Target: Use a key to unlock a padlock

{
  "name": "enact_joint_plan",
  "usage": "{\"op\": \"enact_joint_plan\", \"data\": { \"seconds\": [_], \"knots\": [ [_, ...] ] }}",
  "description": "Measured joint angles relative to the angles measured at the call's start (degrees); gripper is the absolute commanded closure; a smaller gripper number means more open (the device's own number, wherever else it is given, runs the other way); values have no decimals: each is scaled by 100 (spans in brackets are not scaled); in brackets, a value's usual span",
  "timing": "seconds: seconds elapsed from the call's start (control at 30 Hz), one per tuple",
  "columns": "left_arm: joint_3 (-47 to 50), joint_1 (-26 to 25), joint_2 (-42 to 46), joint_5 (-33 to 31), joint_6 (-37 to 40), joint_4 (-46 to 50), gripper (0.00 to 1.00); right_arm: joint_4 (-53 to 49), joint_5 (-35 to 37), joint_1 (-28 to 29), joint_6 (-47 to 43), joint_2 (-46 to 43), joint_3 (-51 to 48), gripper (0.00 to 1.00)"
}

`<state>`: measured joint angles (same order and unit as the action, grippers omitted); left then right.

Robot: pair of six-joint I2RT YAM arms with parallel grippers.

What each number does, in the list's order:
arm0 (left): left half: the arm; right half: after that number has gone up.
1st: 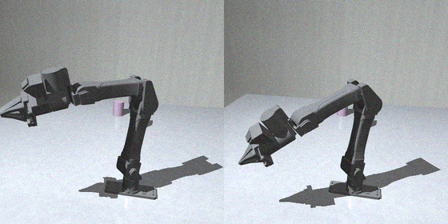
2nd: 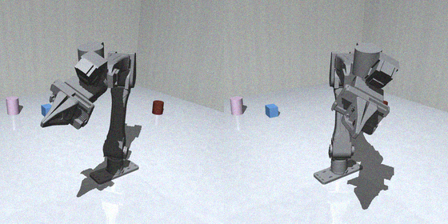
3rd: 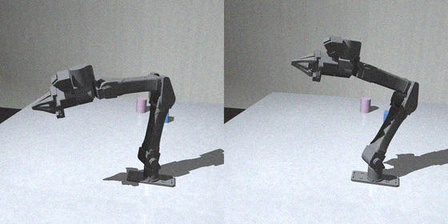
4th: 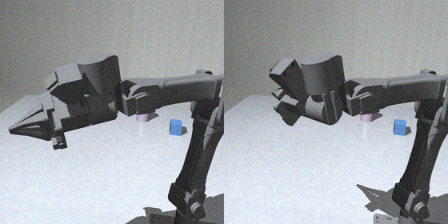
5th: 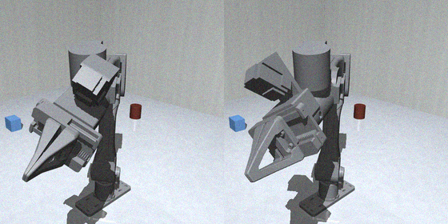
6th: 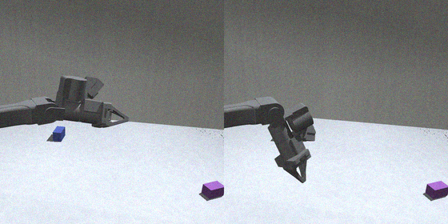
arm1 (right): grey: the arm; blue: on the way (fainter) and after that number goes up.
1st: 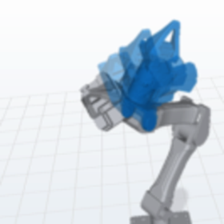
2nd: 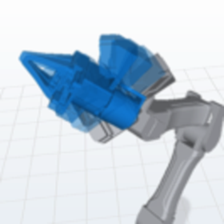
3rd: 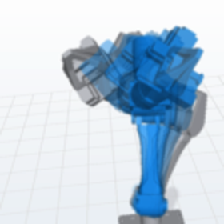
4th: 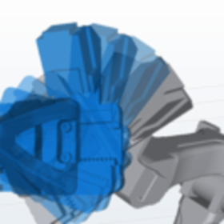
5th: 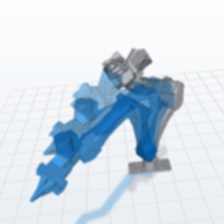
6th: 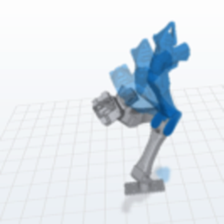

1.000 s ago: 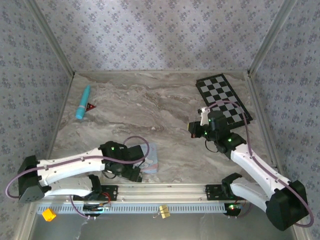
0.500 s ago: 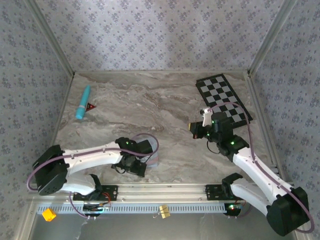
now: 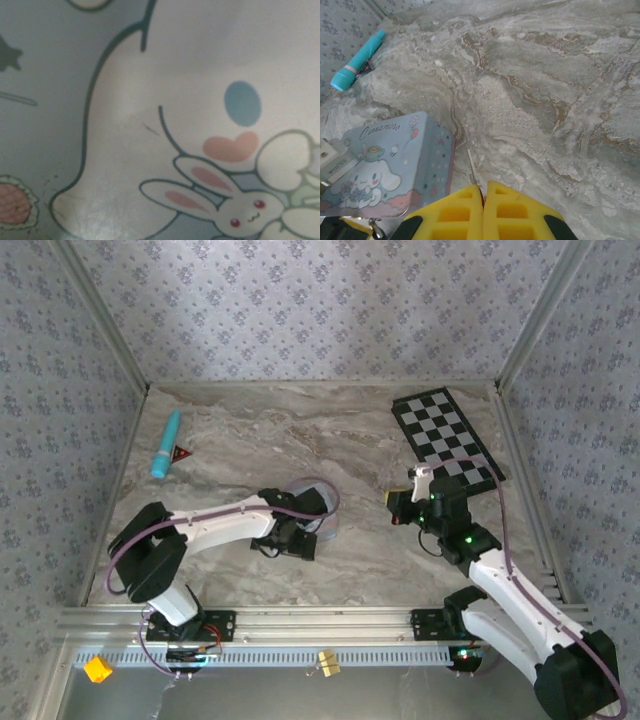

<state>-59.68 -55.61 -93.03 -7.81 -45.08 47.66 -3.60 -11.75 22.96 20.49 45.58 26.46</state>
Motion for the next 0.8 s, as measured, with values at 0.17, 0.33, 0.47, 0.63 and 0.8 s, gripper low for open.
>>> {"op": "enact_joint_plan", "data": {
  "seconds": [0.17,0.33,0.47,0.63,0.8],
  "knots": [
    [-575,236,-531,-96,280,-219,1,195,109,-39,2,-216,-278,100],
    [-1095,557,-892,-254,621,-345,1,385,197,-50,4,-426,-490,100],
    [-1384,890,-1071,-358,892,-479,1,466,219,-50,4,-446,-522,100],
    [-1631,1362,-1231,-568,1290,-702,1,590,262,-50,7,-446,-564,100],
    [-1781,1620,-1241,-850,1563,-737,1,614,299,-50,7,-446,-605,100]
  ]
}}
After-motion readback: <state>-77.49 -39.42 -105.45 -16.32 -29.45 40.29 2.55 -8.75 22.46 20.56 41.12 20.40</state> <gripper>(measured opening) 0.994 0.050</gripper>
